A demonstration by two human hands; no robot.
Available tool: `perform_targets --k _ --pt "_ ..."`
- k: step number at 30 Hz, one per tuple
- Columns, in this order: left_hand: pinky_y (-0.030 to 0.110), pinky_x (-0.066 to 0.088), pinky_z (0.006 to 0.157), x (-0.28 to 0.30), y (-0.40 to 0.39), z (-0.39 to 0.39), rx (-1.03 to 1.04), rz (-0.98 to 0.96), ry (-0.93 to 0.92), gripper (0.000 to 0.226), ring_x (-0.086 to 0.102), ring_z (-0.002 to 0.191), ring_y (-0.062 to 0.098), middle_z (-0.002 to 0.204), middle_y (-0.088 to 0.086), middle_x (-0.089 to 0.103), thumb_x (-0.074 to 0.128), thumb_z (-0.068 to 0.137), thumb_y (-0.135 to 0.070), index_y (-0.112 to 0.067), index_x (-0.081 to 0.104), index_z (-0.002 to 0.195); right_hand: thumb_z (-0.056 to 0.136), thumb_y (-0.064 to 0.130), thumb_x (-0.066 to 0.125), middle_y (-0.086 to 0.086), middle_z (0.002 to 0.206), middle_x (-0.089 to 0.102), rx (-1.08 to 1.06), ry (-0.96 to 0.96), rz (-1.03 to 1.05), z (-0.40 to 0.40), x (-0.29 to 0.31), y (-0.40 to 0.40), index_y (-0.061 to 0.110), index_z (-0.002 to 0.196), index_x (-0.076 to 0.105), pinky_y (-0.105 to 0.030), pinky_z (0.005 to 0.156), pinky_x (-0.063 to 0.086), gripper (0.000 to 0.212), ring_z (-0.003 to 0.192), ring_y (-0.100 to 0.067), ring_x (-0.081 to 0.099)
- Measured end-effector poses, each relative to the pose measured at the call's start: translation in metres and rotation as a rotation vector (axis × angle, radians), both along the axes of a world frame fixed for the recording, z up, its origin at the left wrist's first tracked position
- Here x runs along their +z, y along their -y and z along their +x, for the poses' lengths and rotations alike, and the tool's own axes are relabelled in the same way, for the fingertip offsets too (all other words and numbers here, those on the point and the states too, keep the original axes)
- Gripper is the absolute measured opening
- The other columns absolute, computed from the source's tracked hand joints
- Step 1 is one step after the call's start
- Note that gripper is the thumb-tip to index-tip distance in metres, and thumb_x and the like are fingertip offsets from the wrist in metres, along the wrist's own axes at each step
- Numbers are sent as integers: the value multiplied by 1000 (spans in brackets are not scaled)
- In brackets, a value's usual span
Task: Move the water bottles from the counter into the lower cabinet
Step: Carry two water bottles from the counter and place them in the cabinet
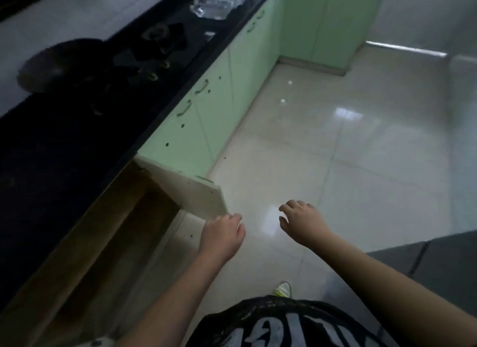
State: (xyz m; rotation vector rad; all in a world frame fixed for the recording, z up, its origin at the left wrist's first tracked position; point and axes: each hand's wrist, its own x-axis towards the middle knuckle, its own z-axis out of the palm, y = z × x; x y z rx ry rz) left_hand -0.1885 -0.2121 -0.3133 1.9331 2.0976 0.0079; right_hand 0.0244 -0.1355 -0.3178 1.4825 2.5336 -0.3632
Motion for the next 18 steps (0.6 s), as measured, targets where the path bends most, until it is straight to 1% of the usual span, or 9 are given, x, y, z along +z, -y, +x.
perform_targets --k 2,3,5,6,8,10,13,18 --pt "37 47 81 3 -31 19 -118 44 -3 39 64 100 28 111 4 69 38 92 -38 -23 62 118 98 36 41 -5 123 60 -91 -9 4 13 3 -16 17 121 59 -36 92 41 35 112 -28 56" --pt "38 48 79 5 -44 26 -164 49 -7 43 64 97 28 108 4 69 34 90 -40 -22 63 116 98 36 41 -5 122 61 -128 -11 5 17 5 -23 16 121 59 -37 91 41 35 111 -28 56" --pt "38 49 77 7 -68 35 -227 46 -5 51 65 92 29 101 4 71 27 85 -43 -21 66 110 97 36 41 -5 122 61 -184 3 3 22 8 -34 16 121 59 -37 89 40 35 111 -28 55" --pt "38 49 76 9 -78 37 -253 44 -10 50 65 91 29 100 3 71 28 85 -43 -21 66 109 97 36 41 -4 122 60 -205 11 0 25 9 -40 17 121 59 -37 89 40 36 111 -28 55" --pt "38 46 78 13 -99 36 -295 47 -18 42 64 94 28 104 3 70 36 89 -40 -21 64 114 97 38 40 -4 125 59 -246 19 -11 28 9 -52 17 124 57 -37 91 40 37 112 -27 54" --pt "38 43 84 13 -120 30 -333 42 -11 39 60 104 26 114 2 66 42 93 -38 -22 59 124 98 39 40 -3 129 56 -285 36 -19 28 9 -65 18 127 55 -36 93 39 39 115 -27 53" --pt "38 39 91 13 -155 17 -380 2 -25 42 54 115 25 125 2 60 42 95 -39 -23 52 133 98 41 38 -3 132 54 -348 59 -26 24 11 -85 20 131 53 -36 96 39 41 119 -26 51" --pt "37 38 93 15 -221 3 -454 -21 -56 42 52 118 24 128 1 58 39 97 -40 -24 48 134 98 42 38 -2 136 51 -456 43 -14 17 16 -125 21 136 49 -36 99 37 44 124 -23 48"
